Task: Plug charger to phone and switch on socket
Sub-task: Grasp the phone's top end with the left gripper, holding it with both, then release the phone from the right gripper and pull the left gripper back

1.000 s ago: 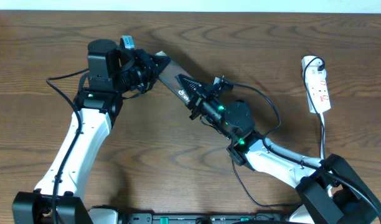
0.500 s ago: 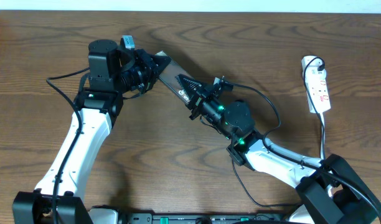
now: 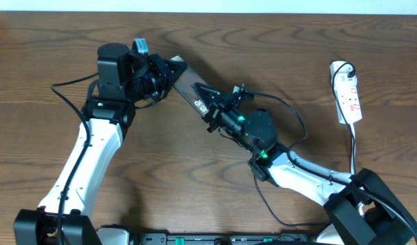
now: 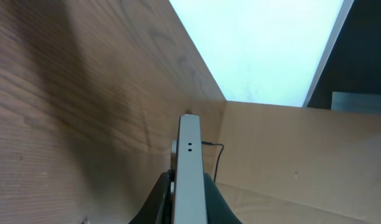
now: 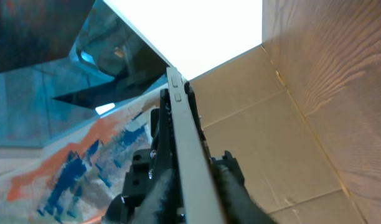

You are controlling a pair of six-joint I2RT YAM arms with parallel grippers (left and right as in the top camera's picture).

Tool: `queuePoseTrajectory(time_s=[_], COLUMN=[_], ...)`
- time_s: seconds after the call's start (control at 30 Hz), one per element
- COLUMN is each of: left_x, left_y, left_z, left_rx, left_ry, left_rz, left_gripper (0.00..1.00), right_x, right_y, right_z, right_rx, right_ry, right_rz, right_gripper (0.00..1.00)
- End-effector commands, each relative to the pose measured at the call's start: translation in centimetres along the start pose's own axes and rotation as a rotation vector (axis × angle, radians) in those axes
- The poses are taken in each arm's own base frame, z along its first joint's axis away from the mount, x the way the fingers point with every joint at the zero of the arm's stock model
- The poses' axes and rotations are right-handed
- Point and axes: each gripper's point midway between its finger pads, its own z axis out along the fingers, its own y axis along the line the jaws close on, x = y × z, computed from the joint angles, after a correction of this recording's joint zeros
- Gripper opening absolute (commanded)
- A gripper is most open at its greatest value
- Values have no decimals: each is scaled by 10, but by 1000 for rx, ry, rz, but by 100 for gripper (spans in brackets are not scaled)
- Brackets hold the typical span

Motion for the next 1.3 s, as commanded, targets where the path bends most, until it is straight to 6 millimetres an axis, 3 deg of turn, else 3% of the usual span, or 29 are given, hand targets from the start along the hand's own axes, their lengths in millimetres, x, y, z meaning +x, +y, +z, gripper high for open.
queuePoseTrajectory(time_s=[0.0,0.2,0.27,0.63,1.0,1.17,1.27], left_x=[5,5,5,3,-21,-19,-12], left_y=[-9,-9,-9,-10,-10,-15,-19], left_z=[0,0,0,-6,-58,-83,-95], left_rx=[24,22,22,45,190,290,357], left_ry=[22,22,22,45,137,202,249], left_rz=[26,24,25,93,159,262,340], left_gripper=[8,8,8,8,8,8,8], right_x=[9,9,9,9,1,2,2], right_y=[1,1,1,1,5,4,5], right_z=[2,2,2,2,0,-2,-4], right_rx=[3,4,4,5,10,18,8], right_ry=[23,23,23,28,48,102,135], right_rz=[-11,-11,-11,-120,-256,-479,-704], right_gripper=[32,91,99,99,99,99,99])
